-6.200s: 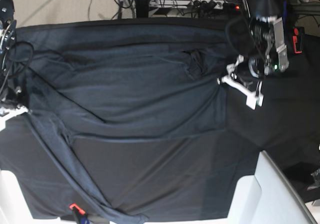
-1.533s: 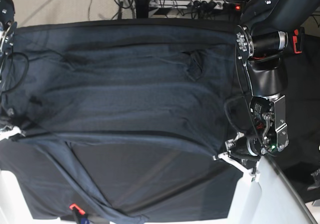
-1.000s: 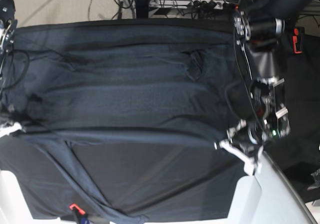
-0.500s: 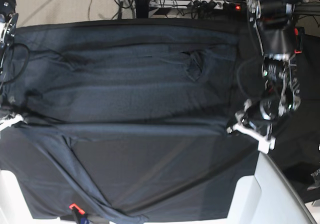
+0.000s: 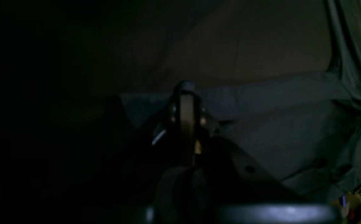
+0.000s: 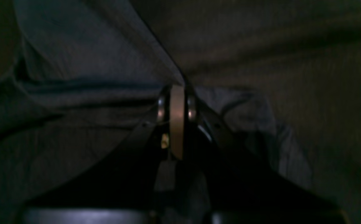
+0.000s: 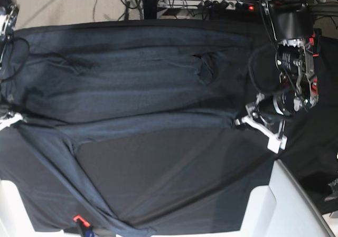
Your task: Fold the T-shirt properly
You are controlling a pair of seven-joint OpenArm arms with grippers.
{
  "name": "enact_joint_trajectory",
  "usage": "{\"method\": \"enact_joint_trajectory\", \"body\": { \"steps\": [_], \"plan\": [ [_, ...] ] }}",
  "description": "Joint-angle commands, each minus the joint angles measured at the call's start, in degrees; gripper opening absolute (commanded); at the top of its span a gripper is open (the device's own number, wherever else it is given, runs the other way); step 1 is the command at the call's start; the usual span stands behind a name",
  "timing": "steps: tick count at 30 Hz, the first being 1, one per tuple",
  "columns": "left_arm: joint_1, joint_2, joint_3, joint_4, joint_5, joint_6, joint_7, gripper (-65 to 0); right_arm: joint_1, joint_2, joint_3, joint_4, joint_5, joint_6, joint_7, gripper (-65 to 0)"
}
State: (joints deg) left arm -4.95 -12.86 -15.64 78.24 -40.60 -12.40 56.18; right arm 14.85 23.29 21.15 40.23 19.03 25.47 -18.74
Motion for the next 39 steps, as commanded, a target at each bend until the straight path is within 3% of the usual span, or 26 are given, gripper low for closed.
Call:
{"method": "enact_joint_trajectory", "body": {
  "steps": [1, 5, 21, 39],
  "plan": [
    [-0.63, -0.72, -0.14, 1.28, -1.03, -0.39, -0.84, -65.0, 0.23, 1.11, 2.02, 2.37, 0.53, 0.15, 0.68, -65.0],
    [1.13, -0.72, -0.23, 4.09, -1.03, -0.39, -0.84, -65.0, -2.24, 0.05, 6.24, 7.2, 0.36, 0.15, -1.79, -65.0],
    [5.35, -2.39, -0.41, 9.1, -1.38, -0.39, -0.75, -65.0, -5.84, -0.48, 9.67, 12.83, 0.36, 0.15, -8.11, -65.0],
    [8.51, -2.39, -0.23, 9.37, -1.12, -0.48, -0.84, -65.0, -11.91, -3.46, 10.02, 17.66, 0.36, 0.06, -12.33, -65.0]
  ]
}}
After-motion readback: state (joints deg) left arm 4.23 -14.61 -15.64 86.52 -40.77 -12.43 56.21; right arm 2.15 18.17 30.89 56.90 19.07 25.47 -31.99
